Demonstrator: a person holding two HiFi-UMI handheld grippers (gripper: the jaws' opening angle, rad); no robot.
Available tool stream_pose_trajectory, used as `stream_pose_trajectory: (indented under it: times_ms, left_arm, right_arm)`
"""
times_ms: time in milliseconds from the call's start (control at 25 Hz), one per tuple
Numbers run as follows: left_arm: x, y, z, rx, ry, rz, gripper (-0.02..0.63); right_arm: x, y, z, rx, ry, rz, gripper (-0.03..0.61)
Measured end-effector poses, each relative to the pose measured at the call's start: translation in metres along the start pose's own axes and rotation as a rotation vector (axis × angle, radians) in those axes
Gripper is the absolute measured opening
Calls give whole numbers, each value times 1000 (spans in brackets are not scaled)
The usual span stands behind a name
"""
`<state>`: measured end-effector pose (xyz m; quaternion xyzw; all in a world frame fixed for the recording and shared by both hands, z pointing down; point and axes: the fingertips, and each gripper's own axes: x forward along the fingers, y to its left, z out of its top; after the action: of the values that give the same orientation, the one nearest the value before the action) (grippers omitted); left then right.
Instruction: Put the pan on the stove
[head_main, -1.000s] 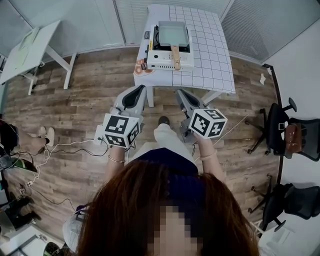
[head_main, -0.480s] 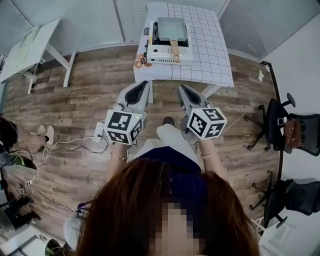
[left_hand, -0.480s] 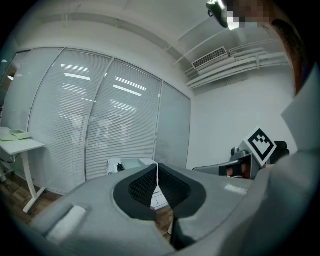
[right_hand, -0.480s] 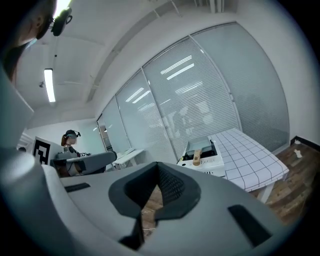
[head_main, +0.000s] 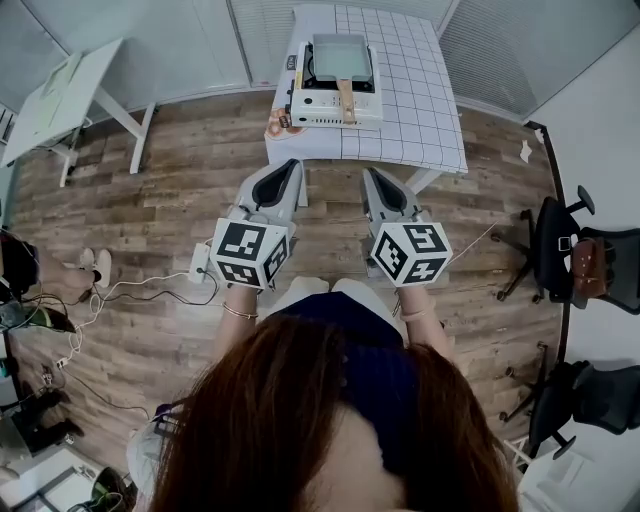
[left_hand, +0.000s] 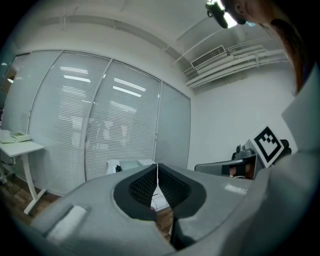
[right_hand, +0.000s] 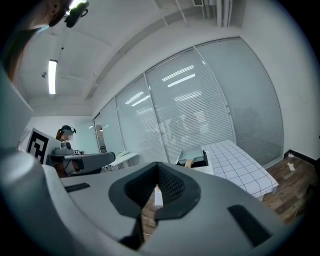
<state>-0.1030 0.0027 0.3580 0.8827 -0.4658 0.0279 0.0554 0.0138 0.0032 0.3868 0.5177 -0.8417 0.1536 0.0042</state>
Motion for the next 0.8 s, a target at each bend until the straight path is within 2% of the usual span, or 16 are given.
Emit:
stream_pose_trajectory:
  times_ms: [400, 800]
  left_arm:
    - [15, -22, 13, 6, -5, 33, 17]
    - [29, -55, 16, 21, -2, 18, 17]
  right_arm:
    - [-12, -20, 18, -38, -13, 5, 9]
    - [-34, -37, 30, -81, -27, -15, 9]
